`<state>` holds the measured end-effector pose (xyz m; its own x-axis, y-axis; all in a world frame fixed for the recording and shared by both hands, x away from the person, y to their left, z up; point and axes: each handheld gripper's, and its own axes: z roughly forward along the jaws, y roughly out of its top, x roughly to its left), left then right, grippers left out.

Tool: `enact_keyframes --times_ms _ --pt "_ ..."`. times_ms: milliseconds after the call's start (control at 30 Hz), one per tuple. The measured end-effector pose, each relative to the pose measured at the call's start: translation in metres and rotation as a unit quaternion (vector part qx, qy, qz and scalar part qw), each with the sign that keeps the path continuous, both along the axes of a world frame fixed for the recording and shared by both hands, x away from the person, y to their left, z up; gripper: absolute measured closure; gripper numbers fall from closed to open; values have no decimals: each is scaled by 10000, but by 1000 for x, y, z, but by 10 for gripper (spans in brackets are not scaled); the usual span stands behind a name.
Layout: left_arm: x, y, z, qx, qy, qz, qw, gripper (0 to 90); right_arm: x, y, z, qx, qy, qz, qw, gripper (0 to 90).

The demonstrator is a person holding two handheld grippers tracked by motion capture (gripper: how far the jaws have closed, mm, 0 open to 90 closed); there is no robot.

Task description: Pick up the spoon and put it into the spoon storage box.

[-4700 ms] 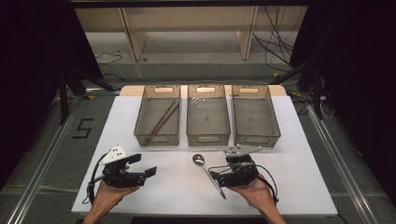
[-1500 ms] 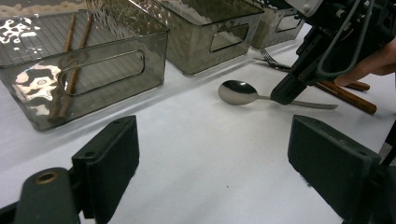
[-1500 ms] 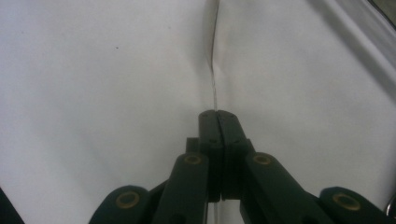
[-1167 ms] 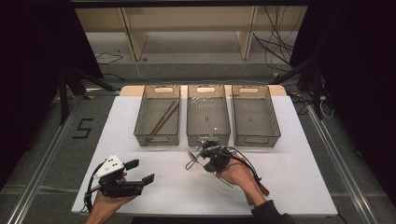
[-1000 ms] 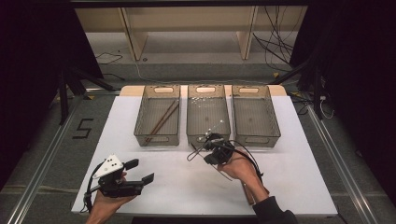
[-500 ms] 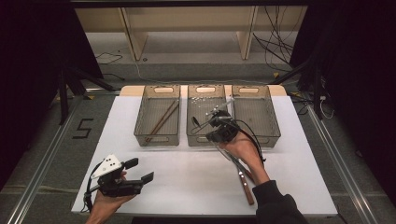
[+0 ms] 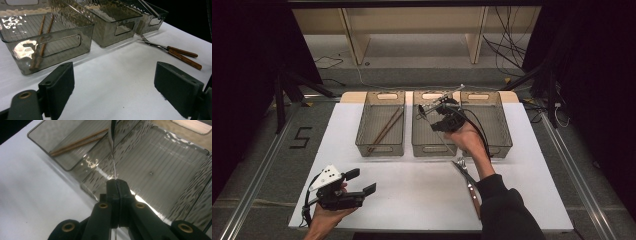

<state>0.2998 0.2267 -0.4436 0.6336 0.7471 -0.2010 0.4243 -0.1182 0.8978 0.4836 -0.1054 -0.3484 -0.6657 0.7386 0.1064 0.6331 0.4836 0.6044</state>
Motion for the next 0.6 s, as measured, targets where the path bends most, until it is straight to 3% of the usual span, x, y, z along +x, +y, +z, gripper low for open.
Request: enact_keyframes --times_ms 600 --pt "0 0 0 -22 -10 -2 10000 162 39 9 0 253 60 -551 9981 900"
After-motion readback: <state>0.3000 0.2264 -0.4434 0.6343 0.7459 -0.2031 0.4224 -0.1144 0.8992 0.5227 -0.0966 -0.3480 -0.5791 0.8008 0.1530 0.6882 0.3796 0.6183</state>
